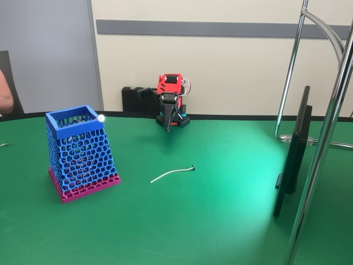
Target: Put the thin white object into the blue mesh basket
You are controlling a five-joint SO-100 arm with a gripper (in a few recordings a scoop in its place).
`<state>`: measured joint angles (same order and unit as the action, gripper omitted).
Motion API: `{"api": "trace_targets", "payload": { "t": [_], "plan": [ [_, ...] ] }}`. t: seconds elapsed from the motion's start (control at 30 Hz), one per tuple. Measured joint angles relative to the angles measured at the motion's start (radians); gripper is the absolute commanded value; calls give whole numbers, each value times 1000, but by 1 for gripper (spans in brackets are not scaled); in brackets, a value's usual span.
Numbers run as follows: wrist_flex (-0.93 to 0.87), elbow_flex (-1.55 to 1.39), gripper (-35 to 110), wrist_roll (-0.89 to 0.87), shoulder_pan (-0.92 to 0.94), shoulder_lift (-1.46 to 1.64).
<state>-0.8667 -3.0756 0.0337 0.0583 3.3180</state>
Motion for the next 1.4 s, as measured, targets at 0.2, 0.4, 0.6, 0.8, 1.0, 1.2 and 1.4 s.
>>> {"api": "trace_targets", "payload": {
  "t": [0.2, 0.4, 0.6, 0.8, 1.0, 1.2, 1.4],
  "plan": [
    [0, 0, 0, 2, 0, -6],
    [67, 98, 0, 23, -5, -296],
    [86, 278, 0, 46, -21, -555],
    [84, 439, 0, 64, -44, -765],
    [38, 581, 3, 94, -81, -957],
    [17, 735, 12, 137, -87, -1154],
    [-44, 913, 18, 172, -66, -1331]
  ]
}}
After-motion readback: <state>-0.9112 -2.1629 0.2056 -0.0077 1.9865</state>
